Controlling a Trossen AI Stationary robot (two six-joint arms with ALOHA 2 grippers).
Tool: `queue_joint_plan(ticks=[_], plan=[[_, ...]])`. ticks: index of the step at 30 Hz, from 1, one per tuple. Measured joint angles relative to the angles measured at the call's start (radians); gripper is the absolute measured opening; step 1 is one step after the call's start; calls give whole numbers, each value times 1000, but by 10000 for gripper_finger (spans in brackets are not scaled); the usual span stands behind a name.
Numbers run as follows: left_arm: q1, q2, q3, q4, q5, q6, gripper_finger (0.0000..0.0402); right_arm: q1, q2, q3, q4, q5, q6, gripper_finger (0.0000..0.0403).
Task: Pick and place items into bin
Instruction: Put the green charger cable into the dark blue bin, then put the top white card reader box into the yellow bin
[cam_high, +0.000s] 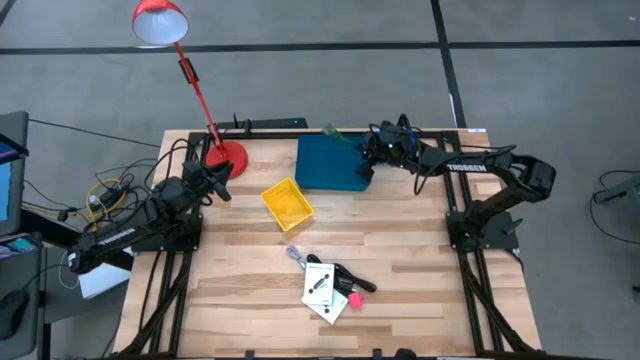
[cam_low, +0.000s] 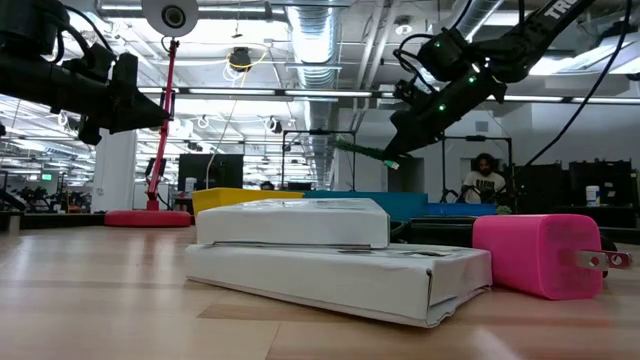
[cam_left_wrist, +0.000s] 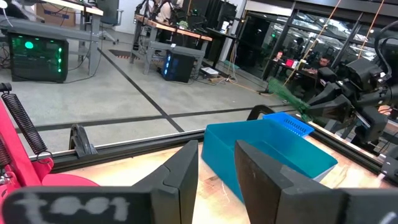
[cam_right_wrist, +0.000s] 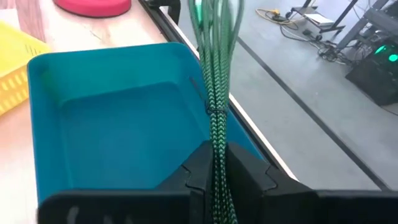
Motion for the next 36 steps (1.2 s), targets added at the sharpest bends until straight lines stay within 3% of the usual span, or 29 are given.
queue_joint_plan(ticks=[20,36], plan=[[0,0,0,0,0,0,94,22,0,0,3,3,51,49],[0,0,0,0,0,0,94,242,-1,0,-255,3,168,50]])
